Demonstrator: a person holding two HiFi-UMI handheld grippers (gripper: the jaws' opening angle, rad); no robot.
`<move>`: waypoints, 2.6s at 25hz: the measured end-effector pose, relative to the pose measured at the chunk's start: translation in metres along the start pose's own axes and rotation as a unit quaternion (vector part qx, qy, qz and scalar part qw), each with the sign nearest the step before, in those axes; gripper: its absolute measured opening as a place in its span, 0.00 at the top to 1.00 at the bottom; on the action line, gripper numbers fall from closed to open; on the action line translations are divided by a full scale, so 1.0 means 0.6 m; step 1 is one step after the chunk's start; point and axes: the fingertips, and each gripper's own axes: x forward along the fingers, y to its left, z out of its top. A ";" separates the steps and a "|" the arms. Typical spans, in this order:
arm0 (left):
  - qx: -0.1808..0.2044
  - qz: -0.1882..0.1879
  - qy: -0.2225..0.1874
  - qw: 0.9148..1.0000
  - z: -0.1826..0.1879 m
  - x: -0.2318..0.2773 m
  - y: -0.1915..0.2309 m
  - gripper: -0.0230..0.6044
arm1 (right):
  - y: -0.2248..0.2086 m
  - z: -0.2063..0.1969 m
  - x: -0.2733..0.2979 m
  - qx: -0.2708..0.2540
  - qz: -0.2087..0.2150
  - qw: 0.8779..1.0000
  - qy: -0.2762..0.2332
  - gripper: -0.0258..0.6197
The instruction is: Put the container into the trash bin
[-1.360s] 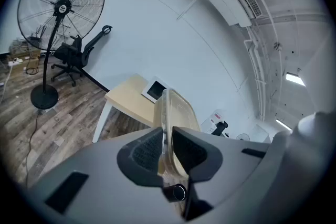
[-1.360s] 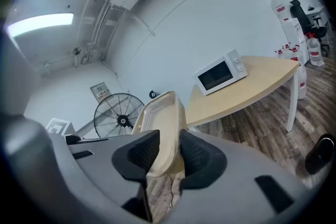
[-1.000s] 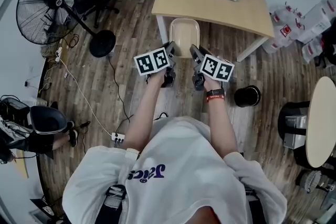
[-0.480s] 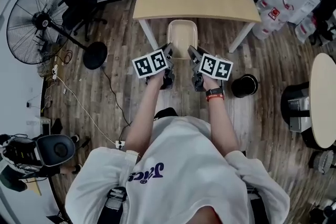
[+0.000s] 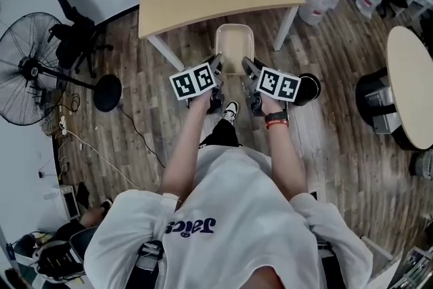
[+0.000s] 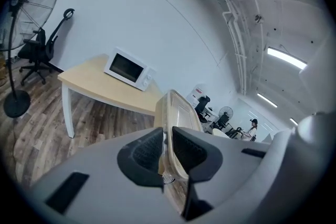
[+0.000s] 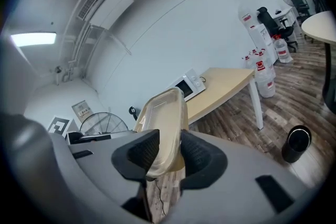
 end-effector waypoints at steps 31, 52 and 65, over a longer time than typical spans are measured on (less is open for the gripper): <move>0.125 -0.233 0.193 0.945 -0.015 0.432 -0.342 0.86 | -0.355 0.259 -0.151 0.132 -0.244 0.938 -0.207 0.74; 0.184 -0.326 0.275 0.886 -0.041 0.633 -0.472 0.85 | -0.517 0.364 -0.180 0.184 -0.350 0.875 -0.281 0.73; 0.182 -0.340 0.326 0.863 -0.088 0.739 -0.474 0.85 | -0.613 0.368 -0.155 0.214 -0.393 0.851 -0.274 0.73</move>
